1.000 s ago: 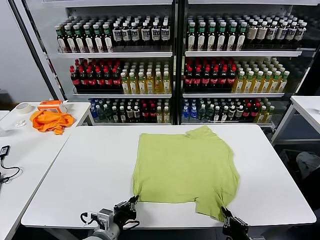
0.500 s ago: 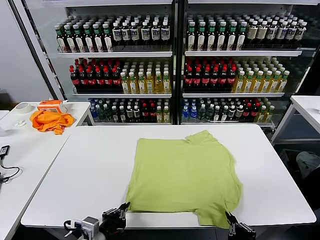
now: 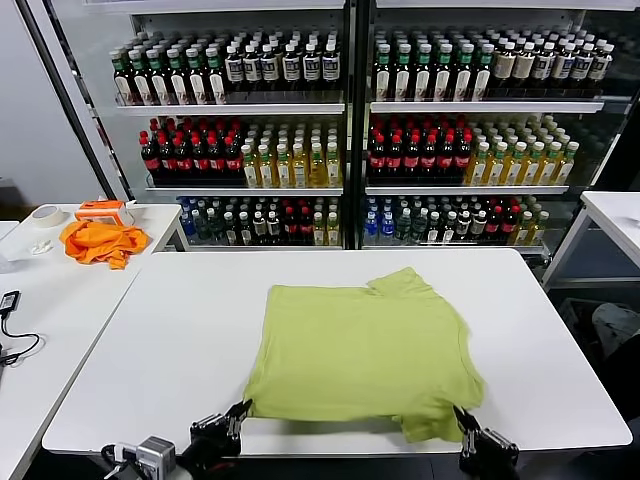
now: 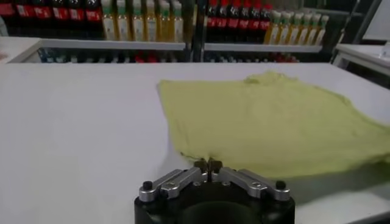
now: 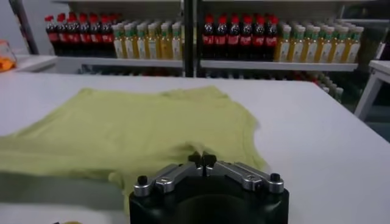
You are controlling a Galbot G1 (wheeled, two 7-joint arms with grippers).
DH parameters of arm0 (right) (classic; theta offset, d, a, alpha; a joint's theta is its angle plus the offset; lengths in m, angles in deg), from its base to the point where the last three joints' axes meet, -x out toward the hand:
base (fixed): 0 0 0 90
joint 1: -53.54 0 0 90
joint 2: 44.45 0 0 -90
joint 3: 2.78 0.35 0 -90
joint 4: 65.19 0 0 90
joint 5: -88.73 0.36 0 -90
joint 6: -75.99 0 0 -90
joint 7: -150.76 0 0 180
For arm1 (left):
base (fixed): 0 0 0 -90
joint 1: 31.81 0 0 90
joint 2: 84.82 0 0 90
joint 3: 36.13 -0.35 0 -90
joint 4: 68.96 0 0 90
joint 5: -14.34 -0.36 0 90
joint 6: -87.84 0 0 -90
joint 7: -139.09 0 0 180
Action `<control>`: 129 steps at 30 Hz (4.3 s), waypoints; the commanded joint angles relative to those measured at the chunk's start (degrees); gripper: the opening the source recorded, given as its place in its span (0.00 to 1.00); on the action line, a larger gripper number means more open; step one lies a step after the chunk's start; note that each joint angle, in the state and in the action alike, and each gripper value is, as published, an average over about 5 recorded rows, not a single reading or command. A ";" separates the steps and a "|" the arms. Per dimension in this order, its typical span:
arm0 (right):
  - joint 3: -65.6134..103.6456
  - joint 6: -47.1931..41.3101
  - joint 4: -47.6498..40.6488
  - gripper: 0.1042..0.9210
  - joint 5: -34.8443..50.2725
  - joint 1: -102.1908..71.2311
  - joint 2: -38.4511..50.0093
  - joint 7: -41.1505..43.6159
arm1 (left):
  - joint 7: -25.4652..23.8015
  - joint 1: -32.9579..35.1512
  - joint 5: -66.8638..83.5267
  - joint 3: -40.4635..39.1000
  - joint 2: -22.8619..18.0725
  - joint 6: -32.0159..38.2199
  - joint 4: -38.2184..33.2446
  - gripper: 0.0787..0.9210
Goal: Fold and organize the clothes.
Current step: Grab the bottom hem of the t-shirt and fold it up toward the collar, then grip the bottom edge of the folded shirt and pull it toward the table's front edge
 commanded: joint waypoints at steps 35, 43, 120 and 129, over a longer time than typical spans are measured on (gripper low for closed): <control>-9.04 -10.19 -15.61 0.00 4.08 22.10 -2.84 -4.42 | -7.38 -32.64 -3.10 -12.65 -6.72 3.67 33.98 0.00; -7.62 -11.08 -16.54 0.24 3.82 23.26 -2.81 -4.59 | -7.27 -32.30 -4.22 -11.91 -7.26 4.45 34.32 0.19; -4.70 -5.05 -5.57 0.02 -2.23 2.43 -1.56 -0.82 | 3.41 0.03 -0.10 3.02 1.15 -5.09 5.57 0.01; -5.47 -4.72 -6.01 0.03 -3.38 3.00 -3.09 -0.16 | 3.81 -0.18 -1.09 1.63 1.82 -5.09 5.21 0.03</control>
